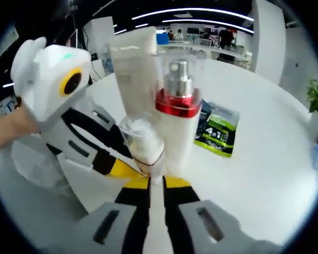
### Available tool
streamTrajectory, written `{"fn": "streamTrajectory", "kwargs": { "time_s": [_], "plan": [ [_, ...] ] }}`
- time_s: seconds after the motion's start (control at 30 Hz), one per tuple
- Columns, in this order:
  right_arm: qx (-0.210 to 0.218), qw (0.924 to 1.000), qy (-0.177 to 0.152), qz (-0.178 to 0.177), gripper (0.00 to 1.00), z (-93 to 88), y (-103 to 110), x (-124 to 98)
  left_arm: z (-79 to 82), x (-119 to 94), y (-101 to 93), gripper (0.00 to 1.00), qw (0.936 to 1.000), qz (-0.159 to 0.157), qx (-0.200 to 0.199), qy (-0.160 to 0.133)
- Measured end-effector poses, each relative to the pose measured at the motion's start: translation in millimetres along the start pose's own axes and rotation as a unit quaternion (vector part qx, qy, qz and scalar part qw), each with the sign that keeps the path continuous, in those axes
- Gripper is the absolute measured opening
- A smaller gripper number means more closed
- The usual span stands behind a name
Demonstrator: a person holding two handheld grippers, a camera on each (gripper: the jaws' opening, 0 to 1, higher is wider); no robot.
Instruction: Arrange the skincare products in the storage area until every visible bottle or jar stands upright without overlapping.
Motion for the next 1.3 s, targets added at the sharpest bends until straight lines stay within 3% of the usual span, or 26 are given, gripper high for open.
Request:
{"fn": "streamTrajectory", "kwargs": {
  "time_s": [0.63,1.3],
  "plan": [
    [-0.004,0.9999,-0.005,-0.008,0.07,1.6,-2.9,1.1,2.0,1.0,2.6,0.10,0.9999,0.007,-0.005,-0.012],
    [-0.027,0.9996,-0.008,-0.004,0.07,1.9,0.7,1.9,-1.1,4.1,0.4,0.11,1.0000,0.005,0.002,-0.005]
  ]
}}
Point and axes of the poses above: the point that each gripper's makers call its tool centre point, and the gripper's own axes: x roughly forward along the fingers, y roughly to its left, z roughly out of its top, the point moved 1 cm from there along -x, roughly backward along the fingers, and after that the axes turned 12 degrees about -z, right-handed, at the moved point
